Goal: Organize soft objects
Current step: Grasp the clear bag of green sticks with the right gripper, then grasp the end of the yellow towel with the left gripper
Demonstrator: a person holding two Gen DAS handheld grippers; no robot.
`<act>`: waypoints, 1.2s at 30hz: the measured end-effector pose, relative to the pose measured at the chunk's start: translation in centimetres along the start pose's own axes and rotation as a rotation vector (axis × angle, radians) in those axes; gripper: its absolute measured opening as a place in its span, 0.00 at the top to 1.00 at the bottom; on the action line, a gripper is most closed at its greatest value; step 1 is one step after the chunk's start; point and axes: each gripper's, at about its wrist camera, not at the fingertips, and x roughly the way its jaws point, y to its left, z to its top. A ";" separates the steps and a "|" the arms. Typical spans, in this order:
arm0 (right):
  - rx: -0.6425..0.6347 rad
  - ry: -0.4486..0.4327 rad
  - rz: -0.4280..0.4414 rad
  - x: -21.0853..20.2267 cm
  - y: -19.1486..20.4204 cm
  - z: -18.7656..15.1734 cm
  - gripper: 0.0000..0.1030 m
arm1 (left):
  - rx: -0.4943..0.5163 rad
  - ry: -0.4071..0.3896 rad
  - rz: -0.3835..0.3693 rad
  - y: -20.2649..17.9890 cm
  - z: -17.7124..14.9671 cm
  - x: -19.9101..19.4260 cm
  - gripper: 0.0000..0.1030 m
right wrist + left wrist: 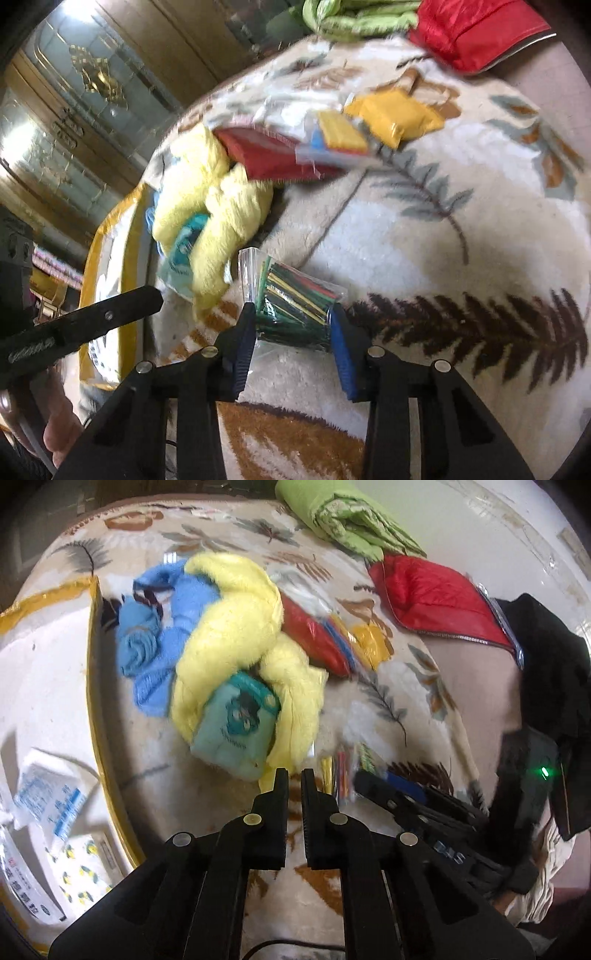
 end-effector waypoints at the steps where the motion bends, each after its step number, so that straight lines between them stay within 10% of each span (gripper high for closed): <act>1: 0.009 -0.014 0.011 -0.3 0.0 0.1 0.63 | 0.003 -0.006 -0.005 -0.1 0.5 0.0 0.89; 4: 0.023 -0.020 0.007 -0.8 -0.4 0.3 0.62 | 0.004 -0.022 0.032 -0.3 2.1 0.9 0.49; 11: 0.043 -0.009 -0.006 -0.7 -0.8 0.4 0.62 | 0.032 -0.018 0.080 -1.5 5.4 5.1 0.49; 13: 0.043 -0.005 -0.014 -0.6 -1.0 0.3 0.62 | 0.015 -0.010 0.091 -1.2 5.6 6.1 0.77; 15: 0.046 -0.006 -0.018 -0.8 -0.9 0.0 0.63 | 0.016 0.022 0.080 -1.1 5.5 6.8 0.83; 25: 0.056 -0.028 0.002 -1.1 -0.4 -0.1 0.62 | 0.024 0.082 -0.039 0.6 -1.1 -0.3 0.94; 31: 0.048 -0.017 0.019 -0.6 0.8 -0.6 0.62 | 0.075 0.081 -0.006 -0.4 -3.3 -0.9 0.86; 33: 0.037 -0.023 0.013 -0.9 1.0 -0.4 0.62 | 0.085 0.067 -0.009 -0.9 -2.9 -1.0 0.60; 36: 0.044 -0.034 0.013 -1.5 0.9 -0.2 0.62 | 0.101 0.021 0.065 -1.4 -1.8 -0.5 0.47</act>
